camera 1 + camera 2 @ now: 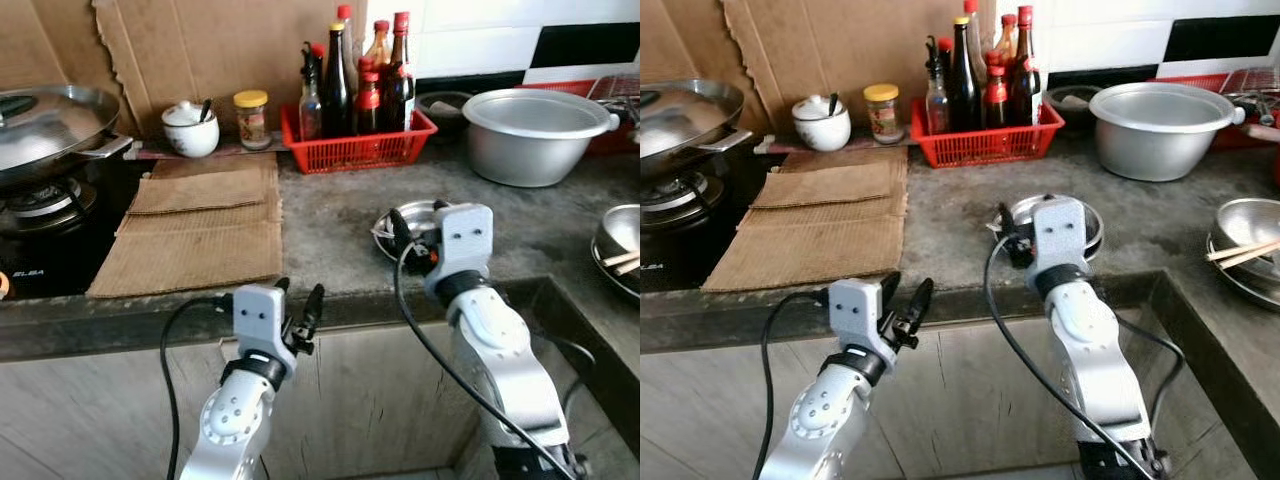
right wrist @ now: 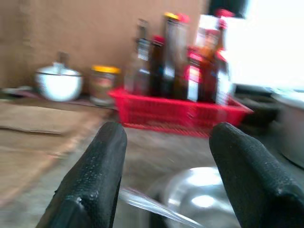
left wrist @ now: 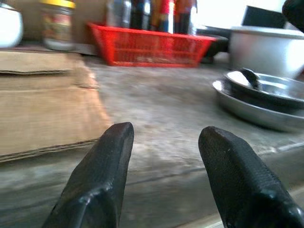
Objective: Kitchen organization
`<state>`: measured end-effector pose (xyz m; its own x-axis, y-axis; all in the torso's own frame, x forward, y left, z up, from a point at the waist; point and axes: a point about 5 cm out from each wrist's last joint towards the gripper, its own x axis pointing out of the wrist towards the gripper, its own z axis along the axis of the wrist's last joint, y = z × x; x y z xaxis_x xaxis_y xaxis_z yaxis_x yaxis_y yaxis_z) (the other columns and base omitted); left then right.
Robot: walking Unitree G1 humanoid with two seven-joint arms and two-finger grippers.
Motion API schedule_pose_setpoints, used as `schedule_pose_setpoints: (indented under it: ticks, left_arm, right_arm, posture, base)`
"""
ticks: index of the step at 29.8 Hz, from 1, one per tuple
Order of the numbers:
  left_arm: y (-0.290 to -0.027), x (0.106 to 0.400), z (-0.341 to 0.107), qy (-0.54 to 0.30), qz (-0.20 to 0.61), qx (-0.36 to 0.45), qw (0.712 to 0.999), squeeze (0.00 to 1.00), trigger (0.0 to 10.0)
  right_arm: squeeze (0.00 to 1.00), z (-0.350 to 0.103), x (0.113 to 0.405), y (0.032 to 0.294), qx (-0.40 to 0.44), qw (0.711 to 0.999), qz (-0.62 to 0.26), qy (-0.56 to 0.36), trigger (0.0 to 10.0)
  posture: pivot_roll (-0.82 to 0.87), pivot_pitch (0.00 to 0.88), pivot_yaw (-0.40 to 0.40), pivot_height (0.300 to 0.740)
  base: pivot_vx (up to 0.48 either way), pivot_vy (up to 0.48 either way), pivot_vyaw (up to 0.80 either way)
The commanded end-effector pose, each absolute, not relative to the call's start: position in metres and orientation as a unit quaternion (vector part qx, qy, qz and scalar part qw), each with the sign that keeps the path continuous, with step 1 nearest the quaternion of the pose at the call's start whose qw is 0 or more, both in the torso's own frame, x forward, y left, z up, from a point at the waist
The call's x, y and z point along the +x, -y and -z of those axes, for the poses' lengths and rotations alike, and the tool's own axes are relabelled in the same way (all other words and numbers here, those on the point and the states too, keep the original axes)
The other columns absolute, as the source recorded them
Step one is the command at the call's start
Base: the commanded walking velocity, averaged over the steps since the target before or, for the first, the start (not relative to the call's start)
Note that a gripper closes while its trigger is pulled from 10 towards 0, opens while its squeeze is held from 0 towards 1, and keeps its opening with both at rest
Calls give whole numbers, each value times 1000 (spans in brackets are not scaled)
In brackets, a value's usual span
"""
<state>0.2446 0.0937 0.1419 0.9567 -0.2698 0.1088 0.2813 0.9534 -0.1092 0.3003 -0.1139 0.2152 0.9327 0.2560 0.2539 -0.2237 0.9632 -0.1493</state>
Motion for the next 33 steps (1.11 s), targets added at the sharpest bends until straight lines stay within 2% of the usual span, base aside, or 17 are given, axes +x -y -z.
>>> schedule_pose_setpoints:
  ticks: [1, 6, 7, 14, 25, 33]
  left_arm:
    - [-90, 242, -140, 43, 144, -83, 985, 0, 10000]
    - [-88, 238, -135, 34, 152, -73, 985, 0, 10000]
    - [-89, 237, -133, 26, 151, -72, 986, 0, 10000]
    - [-90, 233, -132, 29, 150, -74, 986, 0, 10000]
    - [-86, 230, -133, 29, 163, -74, 983, 0, 10000]
    - [-79, 225, -135, 41, 190, -64, 979, 0, 10000]
  right_arm:
    - [1000, -216, 307, 113, -68, 979, -133, 138, 10000]
    - [1000, -220, 316, 107, -102, 973, -148, 144, 10000]
    - [0, -220, 318, 106, -109, 972, -152, 144, 10000]
    - [0, -210, 330, 101, -179, 963, -165, 120, 10000]
    - [0, -204, 337, 94, -199, 956, -186, 105, 10000]
    - [0, -192, 346, 88, -250, 950, -172, 76, 10000]
  posture:
    - [85, 2, 4, 740]
    - [88, 3, -3, 740]
    - [90, 4, -4, 740]
    - [94, 13, -10, 740]
    - [91, 37, -11, 740]
    - [97, 51, -14, 740]
  base:
    - [0, 0, 0]
    - [0, 0, 0]
    - [0, 0, 0]
    - [0, 0, 0]
    - [0, 0, 0]
    - [0, 0, 0]
